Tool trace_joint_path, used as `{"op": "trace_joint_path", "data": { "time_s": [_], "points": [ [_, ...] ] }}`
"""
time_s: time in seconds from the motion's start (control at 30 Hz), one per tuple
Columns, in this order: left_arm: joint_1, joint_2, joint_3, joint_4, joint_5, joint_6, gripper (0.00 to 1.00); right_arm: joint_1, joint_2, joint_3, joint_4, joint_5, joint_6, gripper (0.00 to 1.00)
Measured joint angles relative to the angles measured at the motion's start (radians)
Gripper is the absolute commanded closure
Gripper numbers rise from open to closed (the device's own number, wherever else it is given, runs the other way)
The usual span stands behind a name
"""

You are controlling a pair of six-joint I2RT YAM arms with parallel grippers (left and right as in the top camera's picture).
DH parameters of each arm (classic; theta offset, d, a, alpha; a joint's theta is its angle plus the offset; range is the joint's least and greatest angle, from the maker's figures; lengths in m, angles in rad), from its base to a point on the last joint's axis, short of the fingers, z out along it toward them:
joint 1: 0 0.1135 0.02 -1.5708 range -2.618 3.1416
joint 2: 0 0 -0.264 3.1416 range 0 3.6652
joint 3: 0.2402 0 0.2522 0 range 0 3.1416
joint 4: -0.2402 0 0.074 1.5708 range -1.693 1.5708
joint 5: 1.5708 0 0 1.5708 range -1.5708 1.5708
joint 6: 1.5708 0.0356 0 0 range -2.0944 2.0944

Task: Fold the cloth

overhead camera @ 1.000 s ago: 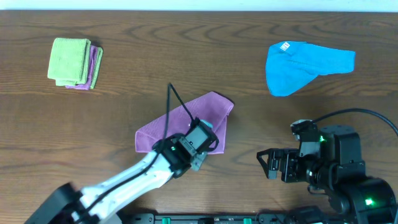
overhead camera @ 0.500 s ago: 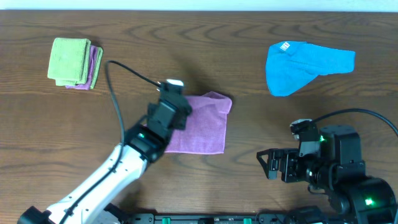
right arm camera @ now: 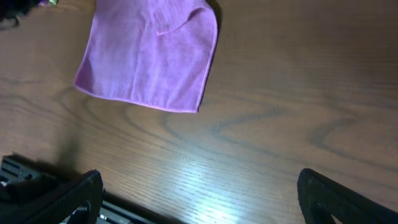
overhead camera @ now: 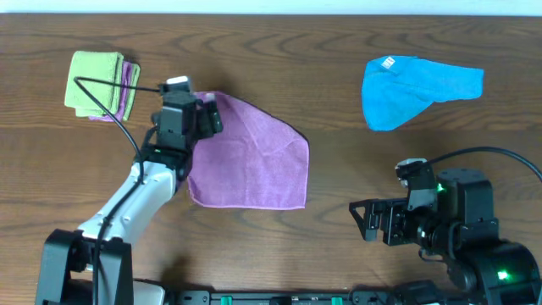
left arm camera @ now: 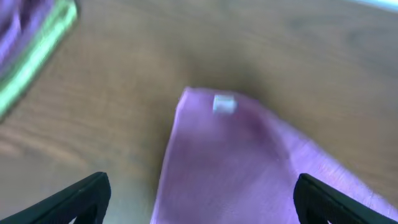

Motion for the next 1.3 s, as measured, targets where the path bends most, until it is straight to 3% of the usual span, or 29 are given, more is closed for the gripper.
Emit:
{"op": "trace_joint_path", "data": {
  "time_s": [0.1,0.2,0.33,0.47,0.6,0.7,0.8,1.07,1.2,1.3],
  "points": [
    [0.000,-0.009,0.000,-0.132,0.069,-0.015,0.04,0.000,0.010,0.000,0.023,-0.002,-0.010,0.05],
    [-0.005,-0.055,0.001,-0.284,0.168,-0.018,0.04,0.000,0.035,-0.021,0.081,-0.015,-0.017,0.25],
    [-0.017,-0.126,0.002,-0.502,0.236,-0.018,0.04,0.000,0.109,-0.063,0.211,-0.074,-0.019,0.25],
    [-0.018,-0.130,-0.020,-0.576,0.245,-0.018,0.00,0.003,0.209,-0.066,0.383,-0.156,-0.019,0.24],
    [-0.018,-0.130,-0.071,-0.576,0.256,-0.027,0.00,0.049,0.345,-0.067,0.541,-0.202,-0.009,0.24],
    [-0.018,-0.130,-0.100,-0.548,0.267,-0.042,0.22,0.114,0.478,-0.067,0.690,-0.217,0.010,0.22],
    [-0.018,-0.130,-0.120,-0.534,0.269,-0.066,0.29,0.174,0.592,-0.067,0.826,-0.229,0.037,0.20],
    [-0.018,-0.130,-0.184,-0.473,0.264,-0.100,0.34,0.297,0.858,-0.013,1.107,-0.255,0.106,0.28],
    [-0.018,-0.130,-0.187,-0.475,0.265,-0.108,0.33,0.332,0.955,0.026,1.172,-0.261,0.135,0.26],
    [-0.018,-0.130,-0.187,-0.476,0.265,-0.119,0.32,0.346,1.024,0.042,1.175,-0.255,0.150,0.32]
  ]
}}
